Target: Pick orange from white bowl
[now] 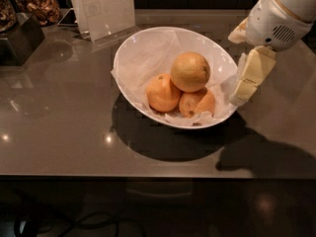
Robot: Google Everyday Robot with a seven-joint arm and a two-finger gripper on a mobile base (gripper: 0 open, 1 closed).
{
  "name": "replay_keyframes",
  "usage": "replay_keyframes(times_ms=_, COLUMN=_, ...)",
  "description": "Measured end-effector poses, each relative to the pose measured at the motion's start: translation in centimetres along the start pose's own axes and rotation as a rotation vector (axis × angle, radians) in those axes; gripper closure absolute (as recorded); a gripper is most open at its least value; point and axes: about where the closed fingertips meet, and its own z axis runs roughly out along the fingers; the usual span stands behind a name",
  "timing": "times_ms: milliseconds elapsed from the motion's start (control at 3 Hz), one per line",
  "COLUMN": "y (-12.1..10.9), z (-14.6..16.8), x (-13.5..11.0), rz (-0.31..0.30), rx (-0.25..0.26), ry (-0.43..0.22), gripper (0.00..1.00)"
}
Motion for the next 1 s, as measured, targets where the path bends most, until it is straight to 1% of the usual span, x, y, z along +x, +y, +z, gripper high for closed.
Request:
replay_keyframes(times_ms=333, y=-0.5, z=1.4, x=-3.0, rz=-0.028, rx=-0.038, ry=-0.080, gripper=0.00)
replay_keyframes(times_ms=667, y=-1.0, z=3.2, x=-5.9, rz=-0.061, rx=-0.093, ry=-0.137, gripper=0.00)
replay_keyframes(times_ms=1000, y=-1.3, z=5.3, x=-7.6, rz=-0.075, rx=-0.155, ry=-0.177, gripper=0.00)
